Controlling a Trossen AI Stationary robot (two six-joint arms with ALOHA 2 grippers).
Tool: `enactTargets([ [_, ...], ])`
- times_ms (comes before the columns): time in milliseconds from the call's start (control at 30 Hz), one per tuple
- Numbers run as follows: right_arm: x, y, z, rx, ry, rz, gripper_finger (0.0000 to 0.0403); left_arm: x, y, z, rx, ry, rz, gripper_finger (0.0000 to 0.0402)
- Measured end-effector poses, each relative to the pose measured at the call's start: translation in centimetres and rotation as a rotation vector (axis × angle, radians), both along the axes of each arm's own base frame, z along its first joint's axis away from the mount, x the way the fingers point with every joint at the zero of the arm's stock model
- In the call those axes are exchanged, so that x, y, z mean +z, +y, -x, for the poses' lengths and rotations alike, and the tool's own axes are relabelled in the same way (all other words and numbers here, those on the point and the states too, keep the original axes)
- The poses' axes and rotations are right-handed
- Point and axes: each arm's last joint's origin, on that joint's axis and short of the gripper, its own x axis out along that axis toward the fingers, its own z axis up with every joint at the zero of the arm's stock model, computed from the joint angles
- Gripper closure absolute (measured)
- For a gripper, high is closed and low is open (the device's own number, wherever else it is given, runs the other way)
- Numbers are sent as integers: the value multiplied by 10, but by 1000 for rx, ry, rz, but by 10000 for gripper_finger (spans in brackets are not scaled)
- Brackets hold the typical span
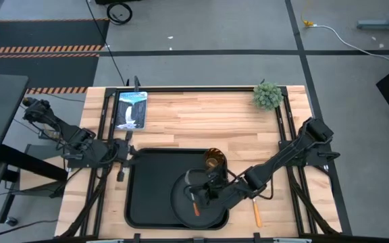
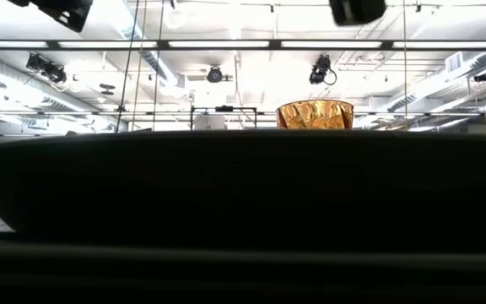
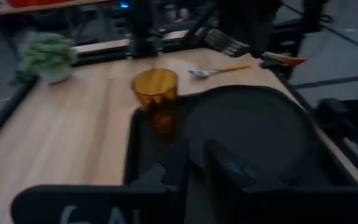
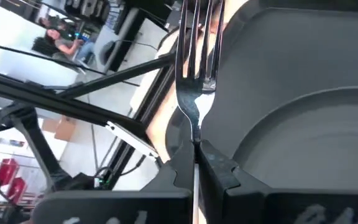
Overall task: Pick and place plate/cup/fork/spoon on tray
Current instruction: Put the orange fork to the left of the black plate on the black tray
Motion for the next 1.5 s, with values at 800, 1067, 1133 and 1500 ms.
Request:
enactTargets([
  [800,4,10,-55,-24,-196,135,392,-16,-52,43,-279,16,189,347],
  [1067,7,-16,-67,-138,-169,315,392,-41,-57,35,-103,-52,149,296],
  [1133,5,-21,-70,-141,-160,359,392,-46,-60,31,-81,-39,135,268],
  [1500,13,-40,-83,-139,-193,624,392,-60,-64,-16,124,-52,284,176],
])
